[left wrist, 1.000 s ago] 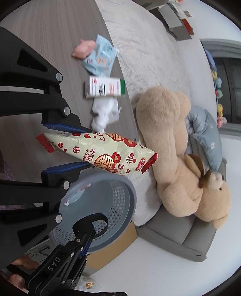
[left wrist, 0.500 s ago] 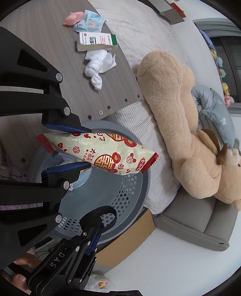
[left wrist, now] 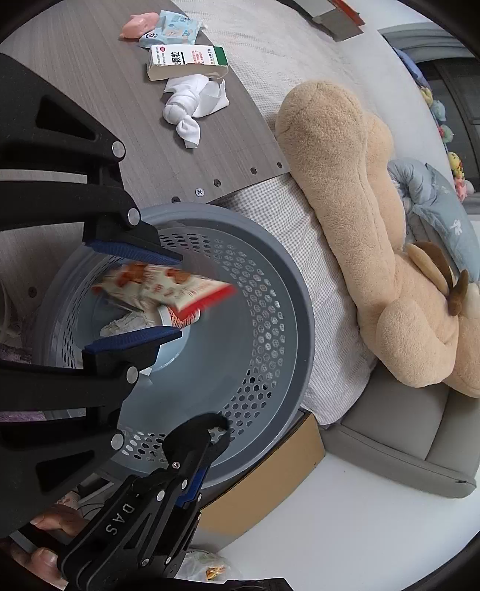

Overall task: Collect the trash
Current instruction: 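Drop the wrapper into the basket with the left tool while the right drops the hair tie, then withdraw both open tools from the basket back over the table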

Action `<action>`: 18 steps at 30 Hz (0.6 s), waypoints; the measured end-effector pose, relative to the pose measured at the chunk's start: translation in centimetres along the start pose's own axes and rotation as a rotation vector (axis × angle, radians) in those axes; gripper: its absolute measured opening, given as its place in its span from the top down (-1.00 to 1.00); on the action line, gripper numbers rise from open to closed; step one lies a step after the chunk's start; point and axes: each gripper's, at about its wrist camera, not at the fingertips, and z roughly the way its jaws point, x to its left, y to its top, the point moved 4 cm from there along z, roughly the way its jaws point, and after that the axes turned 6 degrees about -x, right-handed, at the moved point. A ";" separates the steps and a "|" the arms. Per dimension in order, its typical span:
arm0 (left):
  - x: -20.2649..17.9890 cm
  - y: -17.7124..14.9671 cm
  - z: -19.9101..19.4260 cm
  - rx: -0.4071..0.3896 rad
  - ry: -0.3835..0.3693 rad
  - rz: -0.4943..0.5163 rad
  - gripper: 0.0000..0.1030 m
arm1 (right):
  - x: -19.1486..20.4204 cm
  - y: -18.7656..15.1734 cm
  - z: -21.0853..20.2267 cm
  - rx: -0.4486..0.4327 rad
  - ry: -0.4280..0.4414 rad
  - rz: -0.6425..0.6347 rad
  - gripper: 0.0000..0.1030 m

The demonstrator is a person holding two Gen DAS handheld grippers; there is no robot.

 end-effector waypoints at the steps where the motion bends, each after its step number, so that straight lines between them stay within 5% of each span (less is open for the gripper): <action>1: 0.0 0.0 0.0 0.000 0.005 0.001 0.28 | -0.1 0.0 0.0 -0.003 -0.002 0.003 0.32; 5: 0.2 0.1 -0.3 -0.013 0.024 -0.003 -0.06 | -0.4 0.2 -0.5 -0.023 -0.011 0.003 0.20; 18: 0.9 0.2 -1.8 -0.052 0.049 -0.026 -0.37 | -0.7 -0.1 -1.3 -0.031 -0.013 0.020 0.14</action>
